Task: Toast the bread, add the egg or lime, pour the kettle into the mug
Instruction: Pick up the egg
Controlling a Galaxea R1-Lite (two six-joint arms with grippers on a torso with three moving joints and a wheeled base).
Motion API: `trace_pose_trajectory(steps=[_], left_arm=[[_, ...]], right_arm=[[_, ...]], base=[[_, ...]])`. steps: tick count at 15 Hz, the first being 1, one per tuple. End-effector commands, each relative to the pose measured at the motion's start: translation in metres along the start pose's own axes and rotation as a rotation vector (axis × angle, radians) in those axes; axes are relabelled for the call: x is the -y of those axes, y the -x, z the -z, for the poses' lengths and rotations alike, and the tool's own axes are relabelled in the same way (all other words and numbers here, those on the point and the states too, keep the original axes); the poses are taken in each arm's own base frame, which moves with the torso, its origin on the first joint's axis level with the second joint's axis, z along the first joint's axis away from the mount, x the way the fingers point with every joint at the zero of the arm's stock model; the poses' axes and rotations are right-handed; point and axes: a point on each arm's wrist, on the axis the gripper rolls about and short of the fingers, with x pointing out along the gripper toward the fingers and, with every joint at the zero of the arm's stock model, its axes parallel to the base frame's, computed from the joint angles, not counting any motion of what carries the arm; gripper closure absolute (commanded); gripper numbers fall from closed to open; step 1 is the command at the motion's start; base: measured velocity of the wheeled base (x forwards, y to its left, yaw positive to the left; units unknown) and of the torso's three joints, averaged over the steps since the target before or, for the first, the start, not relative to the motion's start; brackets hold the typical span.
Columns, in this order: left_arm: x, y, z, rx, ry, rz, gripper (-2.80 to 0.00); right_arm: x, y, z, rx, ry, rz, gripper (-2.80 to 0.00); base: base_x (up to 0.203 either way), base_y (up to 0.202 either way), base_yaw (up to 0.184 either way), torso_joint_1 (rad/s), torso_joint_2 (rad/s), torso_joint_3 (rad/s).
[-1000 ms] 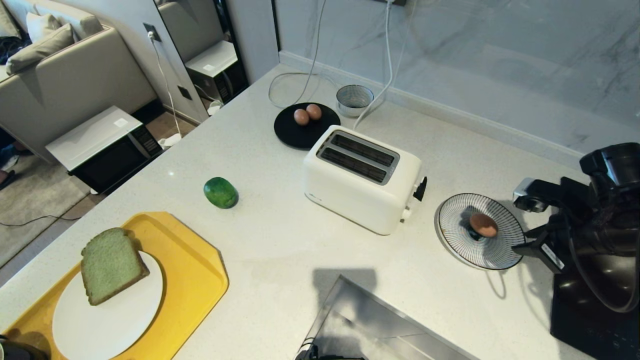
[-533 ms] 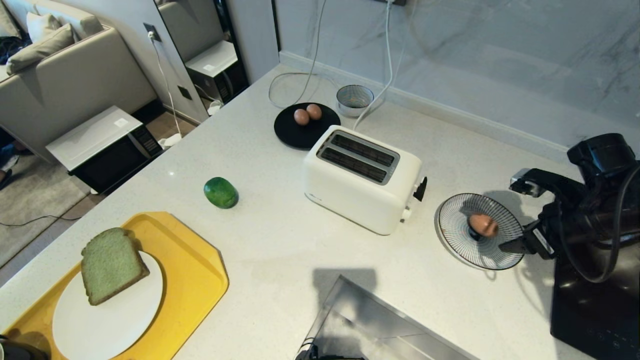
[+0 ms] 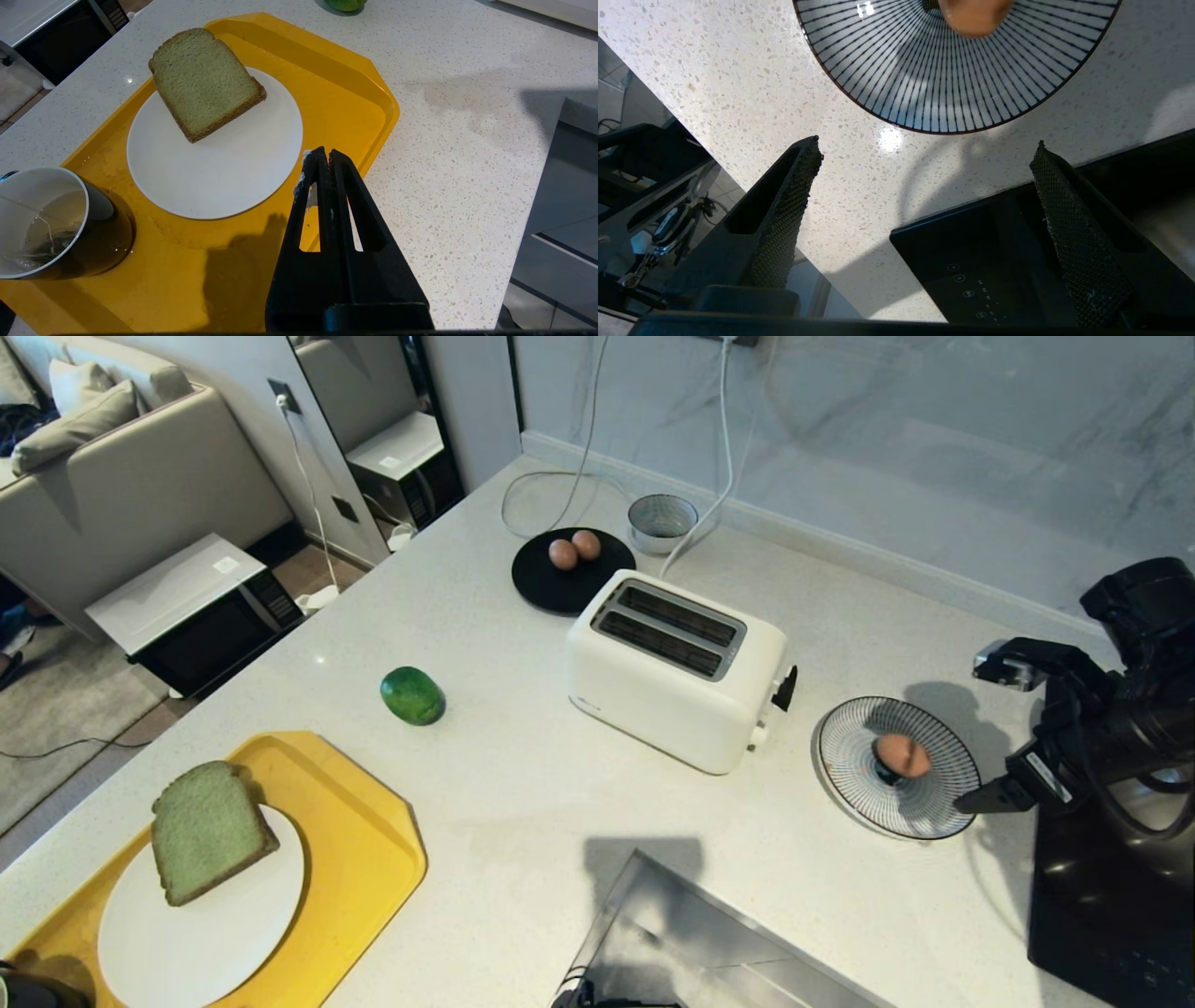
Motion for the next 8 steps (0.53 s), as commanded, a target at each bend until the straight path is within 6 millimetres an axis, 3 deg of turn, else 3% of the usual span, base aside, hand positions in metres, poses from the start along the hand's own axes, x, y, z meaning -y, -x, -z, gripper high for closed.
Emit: trace_pose_trajectory(steps=[1,8], left_arm=[[0.0,0.0,0.0,-0.002,0.001,0.0,0.0],[0.0,0.0,0.0,-0.001,0.001,0.0,0.0]], right_arm=[[0.0,0.004,-0.002,0.01,0.016,0.008,-2.8],[0.009,-0.024,-0.007,-0.007,0.078,-0.005,-2.8]], base=[[0.0,0.0,0.0,0.0,0.0,0.0],[0.0,0.0,0.0,0.0,0.0,0.0]])
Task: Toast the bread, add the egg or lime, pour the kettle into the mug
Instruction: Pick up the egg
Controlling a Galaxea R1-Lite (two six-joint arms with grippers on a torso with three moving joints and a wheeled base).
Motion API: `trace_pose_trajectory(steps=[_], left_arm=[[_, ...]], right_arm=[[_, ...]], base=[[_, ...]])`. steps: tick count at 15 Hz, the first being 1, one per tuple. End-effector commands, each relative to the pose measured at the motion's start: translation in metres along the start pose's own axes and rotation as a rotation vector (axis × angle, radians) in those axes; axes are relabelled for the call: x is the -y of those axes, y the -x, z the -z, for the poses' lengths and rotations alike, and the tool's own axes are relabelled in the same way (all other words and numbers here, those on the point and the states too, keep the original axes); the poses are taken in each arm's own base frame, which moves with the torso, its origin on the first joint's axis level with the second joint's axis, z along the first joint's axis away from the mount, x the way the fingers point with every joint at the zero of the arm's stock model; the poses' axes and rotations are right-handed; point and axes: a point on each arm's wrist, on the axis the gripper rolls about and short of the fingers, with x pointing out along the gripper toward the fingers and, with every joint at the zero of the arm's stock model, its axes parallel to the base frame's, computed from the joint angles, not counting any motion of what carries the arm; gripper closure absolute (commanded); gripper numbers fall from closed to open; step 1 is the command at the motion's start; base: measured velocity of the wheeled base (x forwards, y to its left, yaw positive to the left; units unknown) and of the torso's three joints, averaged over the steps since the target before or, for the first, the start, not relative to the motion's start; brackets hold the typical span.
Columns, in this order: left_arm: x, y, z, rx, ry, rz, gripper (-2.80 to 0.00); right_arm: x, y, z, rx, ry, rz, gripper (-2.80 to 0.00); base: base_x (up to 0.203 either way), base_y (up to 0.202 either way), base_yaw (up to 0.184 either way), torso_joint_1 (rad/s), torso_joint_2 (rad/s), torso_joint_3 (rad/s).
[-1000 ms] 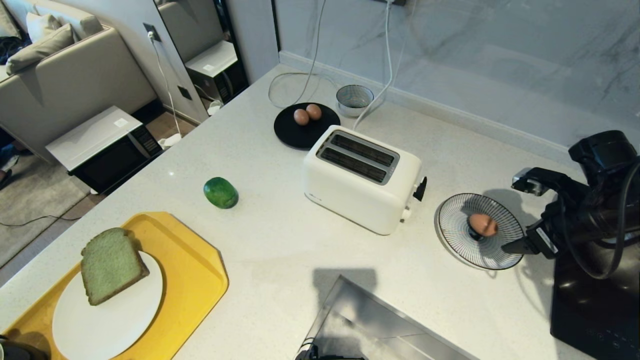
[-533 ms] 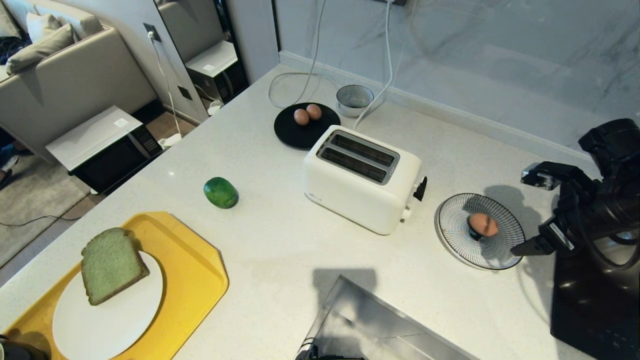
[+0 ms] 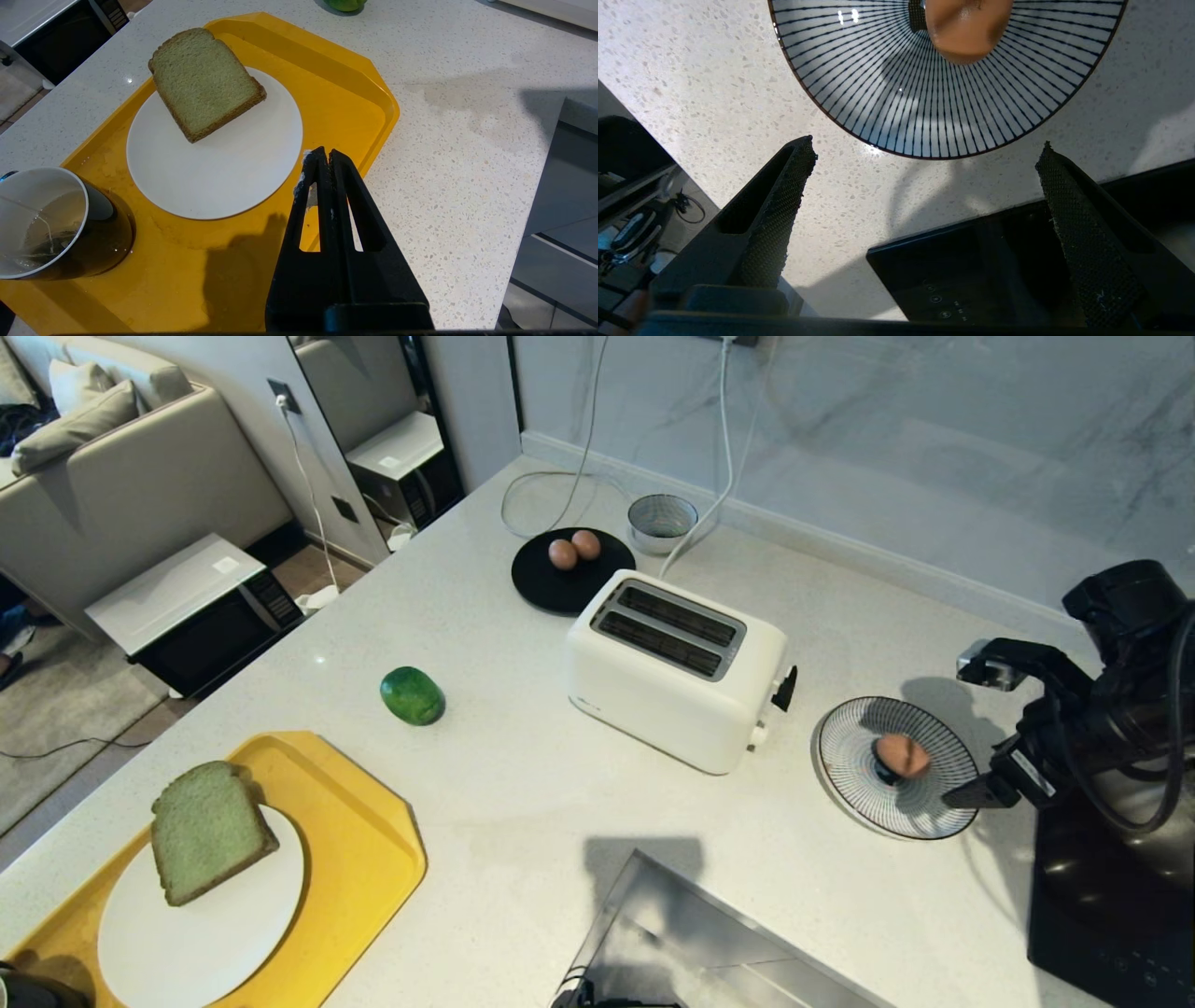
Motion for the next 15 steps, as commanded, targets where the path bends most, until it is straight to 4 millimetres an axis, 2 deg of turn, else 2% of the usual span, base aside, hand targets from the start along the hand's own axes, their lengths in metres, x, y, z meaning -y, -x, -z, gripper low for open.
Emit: trace_pose_trajectory(steps=[1,15], left_arm=[[0.0,0.0,0.0,-0.002,0.0,0.0,0.0],[0.0,0.0,0.0,-0.001,-0.001,0.0,0.0]], right_arm=[[0.003,-0.012,-0.001,-0.01,0.007,-0.01,-2.8],[0.021,-0.053,-0.021,0.035,0.07,-0.022,-2.8]], base=[[0.0,0.0,0.0,0.0,0.0,0.0],[0.0,0.0,0.0,0.0,0.0,0.0]])
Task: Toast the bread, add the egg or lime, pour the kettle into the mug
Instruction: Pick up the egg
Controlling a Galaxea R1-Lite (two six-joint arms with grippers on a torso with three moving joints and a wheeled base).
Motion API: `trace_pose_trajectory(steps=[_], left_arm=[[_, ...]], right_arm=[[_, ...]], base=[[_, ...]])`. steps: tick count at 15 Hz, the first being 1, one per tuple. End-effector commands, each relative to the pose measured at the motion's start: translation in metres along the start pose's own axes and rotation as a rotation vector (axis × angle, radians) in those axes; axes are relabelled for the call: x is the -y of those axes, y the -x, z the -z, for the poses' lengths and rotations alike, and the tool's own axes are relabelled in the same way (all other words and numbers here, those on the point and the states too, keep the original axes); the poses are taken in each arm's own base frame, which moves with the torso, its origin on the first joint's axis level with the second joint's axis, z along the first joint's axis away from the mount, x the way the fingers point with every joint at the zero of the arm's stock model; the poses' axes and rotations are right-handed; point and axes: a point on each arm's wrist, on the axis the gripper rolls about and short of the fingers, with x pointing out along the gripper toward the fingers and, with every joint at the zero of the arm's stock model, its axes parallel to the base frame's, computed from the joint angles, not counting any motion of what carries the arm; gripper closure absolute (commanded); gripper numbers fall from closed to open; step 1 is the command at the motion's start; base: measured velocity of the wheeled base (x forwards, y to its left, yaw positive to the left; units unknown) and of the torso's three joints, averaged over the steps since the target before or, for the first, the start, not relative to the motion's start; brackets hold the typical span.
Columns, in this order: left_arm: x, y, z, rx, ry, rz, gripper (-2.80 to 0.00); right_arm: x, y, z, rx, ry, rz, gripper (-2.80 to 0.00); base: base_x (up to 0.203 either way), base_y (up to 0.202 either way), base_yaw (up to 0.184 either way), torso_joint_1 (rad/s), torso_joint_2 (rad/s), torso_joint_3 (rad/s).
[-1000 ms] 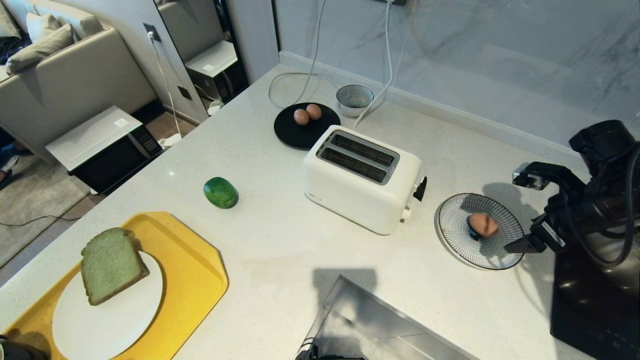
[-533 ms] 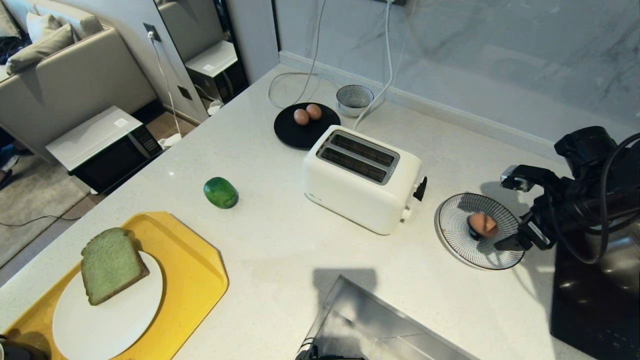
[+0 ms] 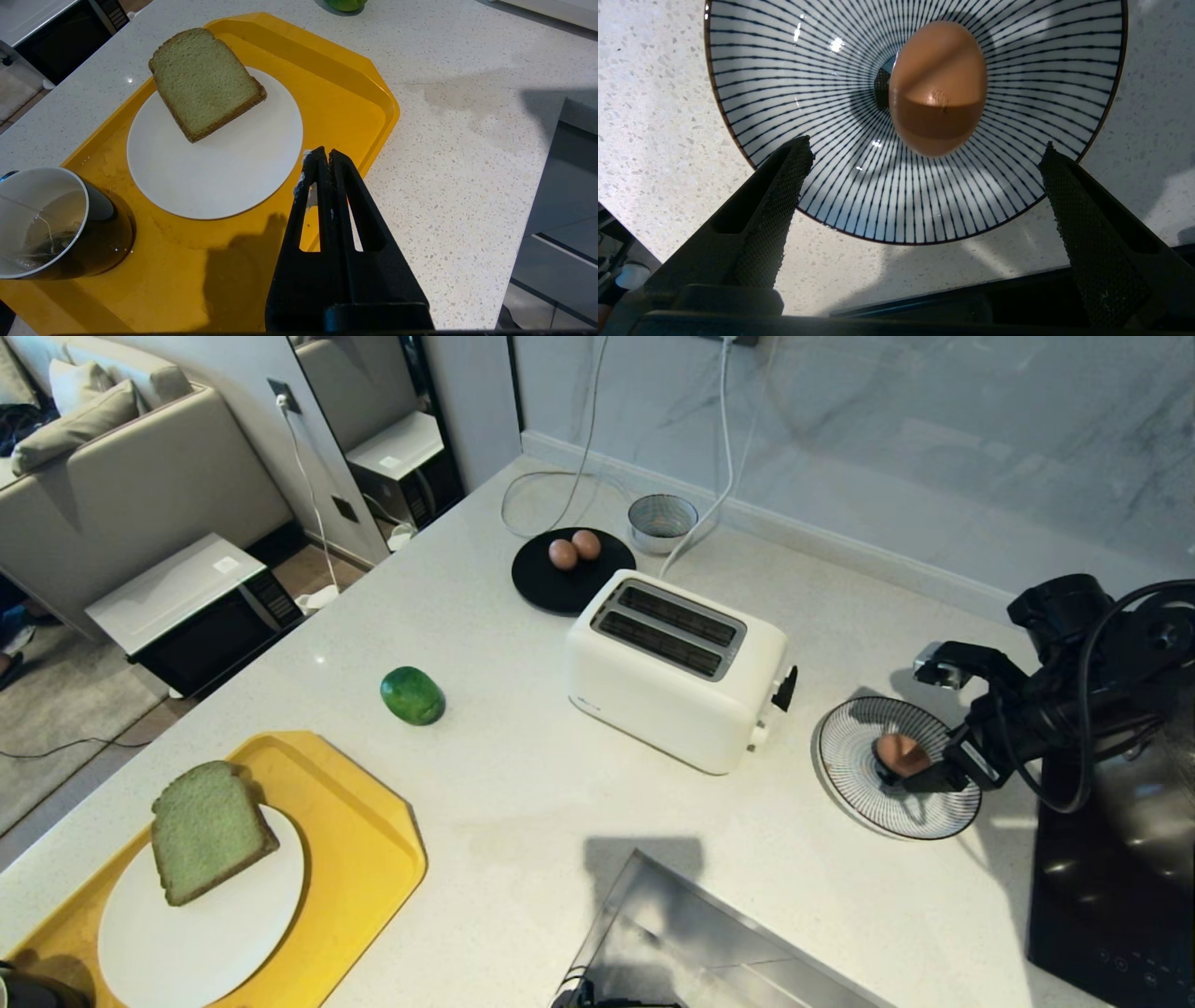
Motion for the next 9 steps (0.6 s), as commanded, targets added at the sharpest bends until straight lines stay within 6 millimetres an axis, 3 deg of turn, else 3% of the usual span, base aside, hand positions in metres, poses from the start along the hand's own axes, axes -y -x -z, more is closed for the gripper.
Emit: trace_pose_trajectory(steps=[1,9], left_arm=[[0.0,0.0,0.0,-0.001,0.0,0.0,0.0],[0.0,0.0,0.0,-0.001,0.0,0.0,0.0]], right_arm=[[0.003,-0.009,-0.003,-0.007,0.005,-0.007,-2.8],[0.001,-0.02,-0.006,-0.023,0.014,-0.016,-2.8]], base=[[0.0,0.0,0.0,0.0,0.0,0.0],[0.0,0.0,0.0,0.0,0.0,0.0]])
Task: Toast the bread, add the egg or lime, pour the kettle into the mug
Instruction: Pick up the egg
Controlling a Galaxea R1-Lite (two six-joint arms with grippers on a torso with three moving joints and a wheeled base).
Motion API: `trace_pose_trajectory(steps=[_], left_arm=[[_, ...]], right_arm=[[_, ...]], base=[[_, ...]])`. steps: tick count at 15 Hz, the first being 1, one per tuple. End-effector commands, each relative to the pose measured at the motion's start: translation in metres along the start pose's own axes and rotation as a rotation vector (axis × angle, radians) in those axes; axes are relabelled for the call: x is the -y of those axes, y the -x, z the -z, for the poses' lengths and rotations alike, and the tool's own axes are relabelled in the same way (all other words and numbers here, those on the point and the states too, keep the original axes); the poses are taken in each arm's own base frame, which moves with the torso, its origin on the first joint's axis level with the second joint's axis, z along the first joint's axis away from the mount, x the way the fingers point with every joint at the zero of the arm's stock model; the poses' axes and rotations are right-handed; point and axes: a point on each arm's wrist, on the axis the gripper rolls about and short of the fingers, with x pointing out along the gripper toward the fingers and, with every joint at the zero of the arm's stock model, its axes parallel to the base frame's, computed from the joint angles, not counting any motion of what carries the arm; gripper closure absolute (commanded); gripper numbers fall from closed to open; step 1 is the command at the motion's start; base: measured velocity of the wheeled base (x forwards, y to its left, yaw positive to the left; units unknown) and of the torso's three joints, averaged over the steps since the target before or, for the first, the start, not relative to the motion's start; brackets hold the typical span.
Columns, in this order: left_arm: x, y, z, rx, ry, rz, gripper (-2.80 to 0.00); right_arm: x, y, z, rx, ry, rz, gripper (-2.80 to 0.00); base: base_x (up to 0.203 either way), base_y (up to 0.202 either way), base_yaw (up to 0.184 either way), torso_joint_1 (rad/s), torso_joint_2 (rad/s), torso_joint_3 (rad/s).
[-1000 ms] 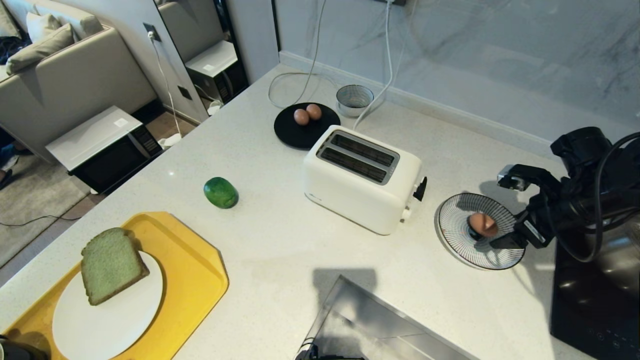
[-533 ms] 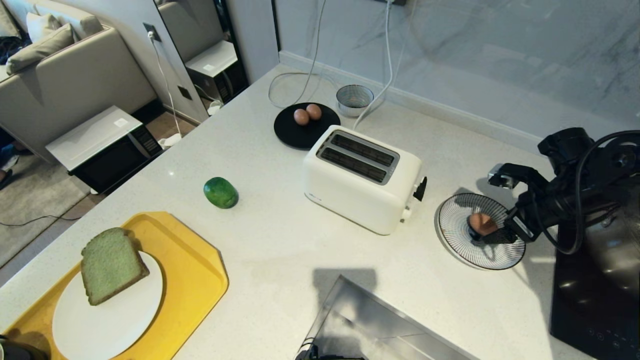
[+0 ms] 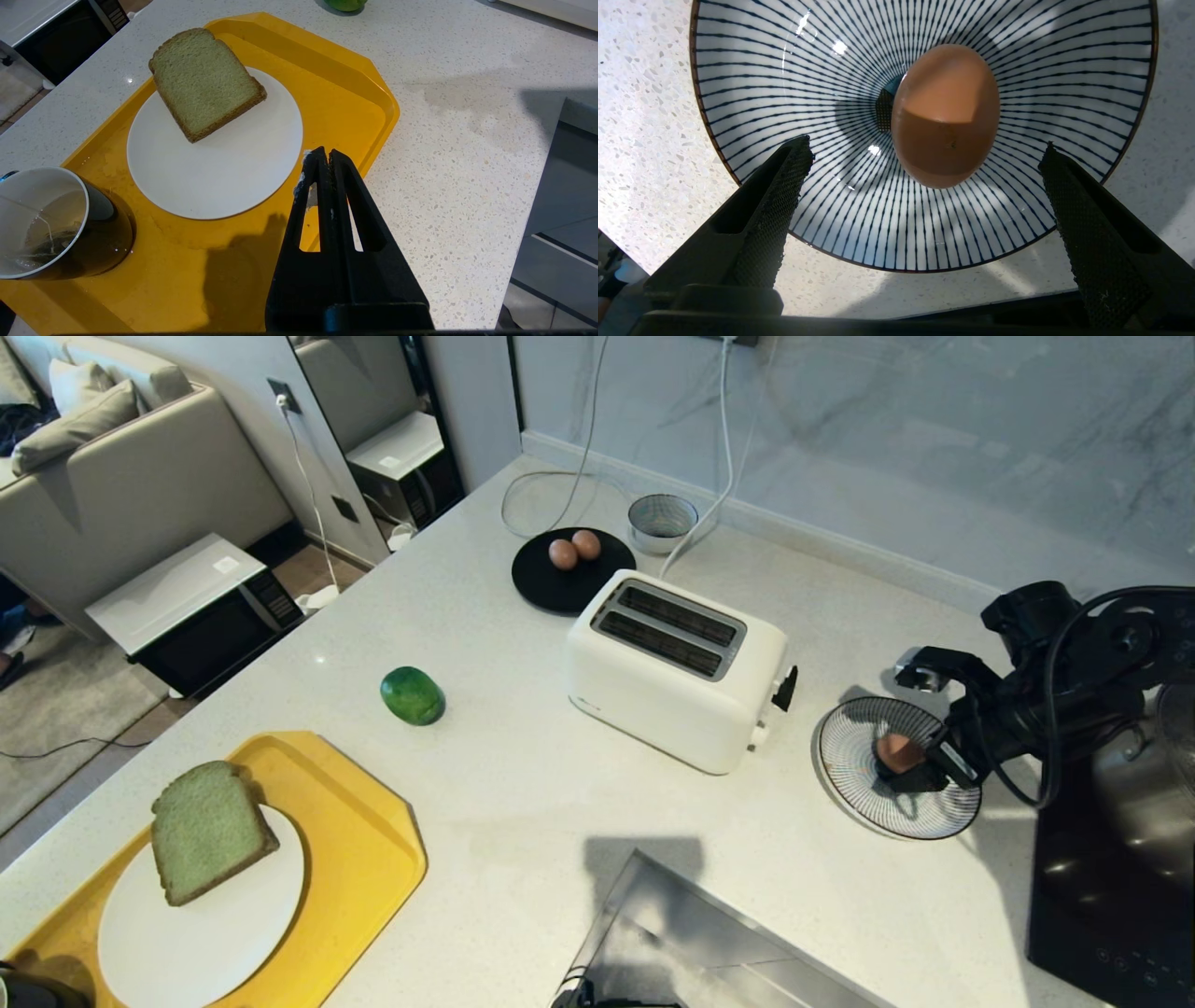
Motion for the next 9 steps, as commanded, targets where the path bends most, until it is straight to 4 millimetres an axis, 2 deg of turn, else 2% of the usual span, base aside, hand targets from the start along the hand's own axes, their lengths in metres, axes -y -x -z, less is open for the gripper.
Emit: trace_pose_trajectory(steps=[1,9], left_arm=[[0.0,0.0,0.0,-0.001,-0.001,0.0,0.0],[0.0,0.0,0.0,-0.001,0.001,0.0,0.0]], right_arm=[[0.0,-0.005,0.001,-0.01,0.002,-0.008,-2.8],[0.0,-0.015,-0.003,-0.039,0.011,0.011,-2.8]], base=[[0.0,0.0,0.0,0.0,0.0,0.0],[0.0,0.0,0.0,0.0,0.0,0.0]])
